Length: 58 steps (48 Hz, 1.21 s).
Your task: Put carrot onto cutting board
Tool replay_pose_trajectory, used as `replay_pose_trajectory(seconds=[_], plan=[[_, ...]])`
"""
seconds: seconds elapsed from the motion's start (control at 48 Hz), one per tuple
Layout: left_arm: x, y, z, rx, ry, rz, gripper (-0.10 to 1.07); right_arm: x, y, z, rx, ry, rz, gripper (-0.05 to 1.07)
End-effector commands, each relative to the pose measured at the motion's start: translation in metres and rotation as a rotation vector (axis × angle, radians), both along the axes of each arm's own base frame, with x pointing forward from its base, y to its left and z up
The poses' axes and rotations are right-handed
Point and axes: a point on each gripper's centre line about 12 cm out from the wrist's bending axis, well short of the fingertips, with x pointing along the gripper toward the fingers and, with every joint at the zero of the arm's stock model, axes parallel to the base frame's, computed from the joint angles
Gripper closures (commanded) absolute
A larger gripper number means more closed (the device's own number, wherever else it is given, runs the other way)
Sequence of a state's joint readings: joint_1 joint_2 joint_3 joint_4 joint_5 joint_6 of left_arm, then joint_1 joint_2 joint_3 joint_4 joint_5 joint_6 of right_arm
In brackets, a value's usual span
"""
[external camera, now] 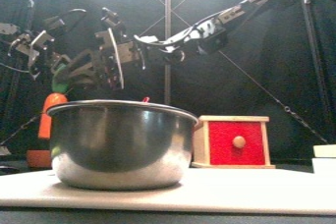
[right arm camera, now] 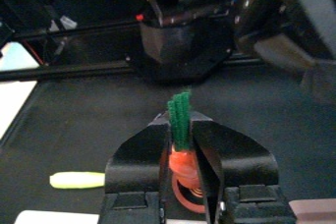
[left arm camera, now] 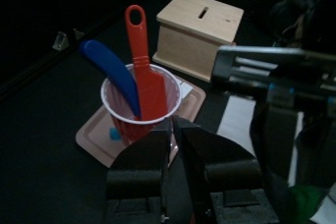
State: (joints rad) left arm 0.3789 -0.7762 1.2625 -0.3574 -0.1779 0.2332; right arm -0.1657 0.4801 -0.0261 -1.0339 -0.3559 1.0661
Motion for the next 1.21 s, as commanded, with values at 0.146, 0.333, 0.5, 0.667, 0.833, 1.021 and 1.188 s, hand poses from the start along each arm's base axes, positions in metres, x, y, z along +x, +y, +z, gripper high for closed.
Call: replay_pose_trajectory(seconds=[0.146,0.333,0.5,0.667,0.833,1.021,1.188], plan=[[0.001,0.004,0.004,0.01,-0.01,0.015,0.44,-0.025,-0.016,0.065,0.015,-0.103,-0.044,0.45],[0.001,0.004,0.005,0.012,-0.011,0.016,0.44,-0.059,-0.014,0.071,0.072,-0.085,-0.073,0.45],[0.001,0.004,0.006,0.011,-0.015,0.017,0.44,-0.098,-0.008,0.068,0.161,-0.054,-0.114,0.45],[0.002,0.005,0.009,0.013,-0.022,0.019,0.44,-0.132,-0.001,0.055,0.25,-0.01,-0.154,0.45],[0.003,0.006,0.012,0.016,-0.029,0.019,0.44,-0.157,0.012,0.042,0.335,0.028,-0.181,0.45],[0.005,0.006,0.015,0.016,-0.038,0.019,0.44,-0.18,0.027,0.033,0.429,0.066,-0.214,0.45],[0.005,0.006,0.015,0.016,-0.04,0.021,0.44,-0.201,0.046,0.018,0.51,0.127,-0.236,0.45]])
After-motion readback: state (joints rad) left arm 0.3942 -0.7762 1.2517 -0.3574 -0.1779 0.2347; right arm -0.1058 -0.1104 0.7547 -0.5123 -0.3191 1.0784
